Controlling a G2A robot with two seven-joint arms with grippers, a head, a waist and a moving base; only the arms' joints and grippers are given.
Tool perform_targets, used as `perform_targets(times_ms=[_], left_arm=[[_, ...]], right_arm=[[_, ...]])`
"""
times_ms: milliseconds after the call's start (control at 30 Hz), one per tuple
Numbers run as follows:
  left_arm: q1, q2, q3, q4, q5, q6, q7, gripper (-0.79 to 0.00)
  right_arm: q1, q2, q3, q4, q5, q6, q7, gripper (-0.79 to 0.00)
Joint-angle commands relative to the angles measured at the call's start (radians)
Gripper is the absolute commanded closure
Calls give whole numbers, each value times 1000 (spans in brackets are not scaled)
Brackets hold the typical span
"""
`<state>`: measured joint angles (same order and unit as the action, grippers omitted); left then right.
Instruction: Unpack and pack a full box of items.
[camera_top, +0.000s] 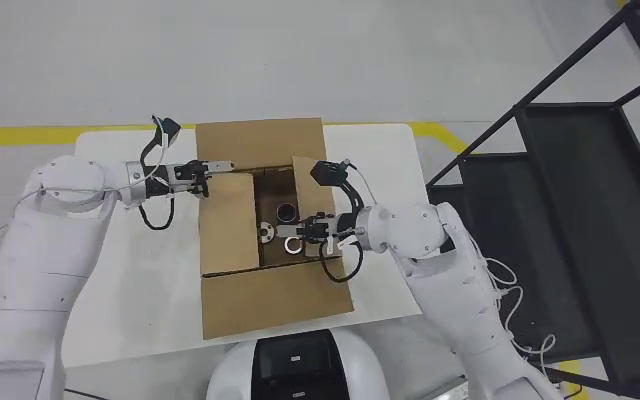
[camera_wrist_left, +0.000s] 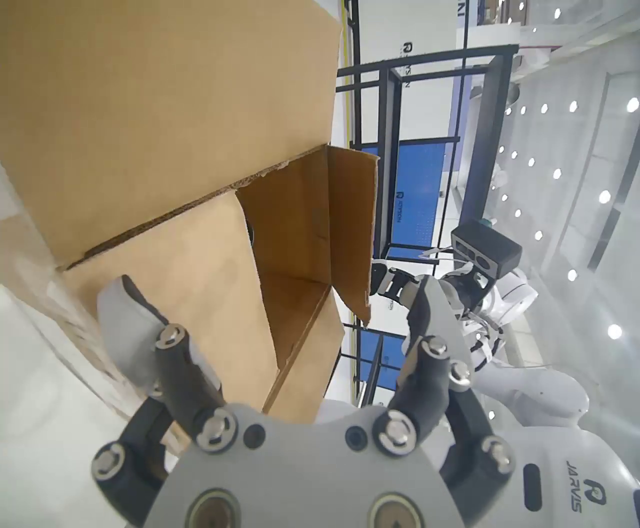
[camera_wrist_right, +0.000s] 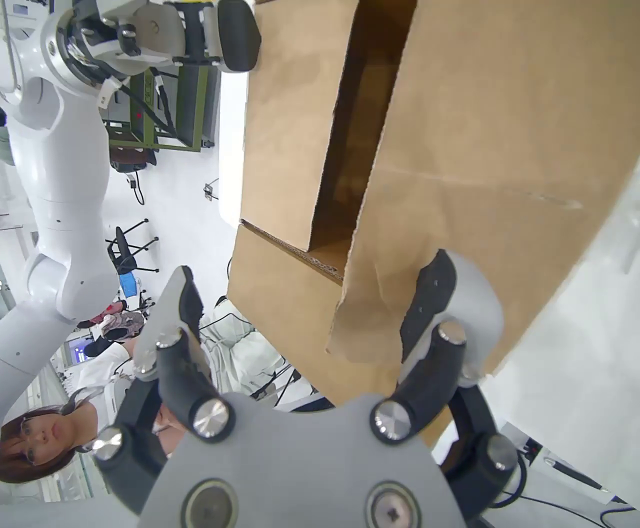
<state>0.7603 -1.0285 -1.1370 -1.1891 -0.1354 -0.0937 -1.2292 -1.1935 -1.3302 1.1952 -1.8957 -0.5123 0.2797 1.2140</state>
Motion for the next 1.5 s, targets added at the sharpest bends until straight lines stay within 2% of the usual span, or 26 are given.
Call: perform_targets(times_ms=[0,233,433,600,867,1000,1133,1233,1367,1467], left_arm=[[-14,-5,25,18,7,-9,-11,-785],[-42,-15,62,51,6,-21,-21,-785],[-39,-13,49,45,-43,-42,-32,-785],[-14,-3,-5,22,-136,-77,-50,-785],[52,30,-153,-10,-225,-97,-19,-785],[78,44,-211,-11,-237,-96,1,-785],[107,56,-258,-6,-250,-93,14,-785],[127,62,-283,-3,-259,-93,24,-785],[155,69,-305,-7,-265,-94,29,-785],[173,73,-315,-12,-264,-90,33,-785]], right_arm=[[21,-2,-27,33,2,5,-3,-785],[78,-5,-86,120,-3,34,-13,-785],[101,-4,-116,157,-23,63,-15,-785],[114,-2,-136,178,-41,84,-10,-785],[126,1,-152,185,-43,104,-21,-785],[85,16,-82,101,17,65,17,-785],[-2,46,57,0,63,28,96,-785],[-81,66,169,-45,41,54,101,-785],[-153,84,250,-31,16,66,112,-785],[-172,92,244,29,-13,60,135,-785]])
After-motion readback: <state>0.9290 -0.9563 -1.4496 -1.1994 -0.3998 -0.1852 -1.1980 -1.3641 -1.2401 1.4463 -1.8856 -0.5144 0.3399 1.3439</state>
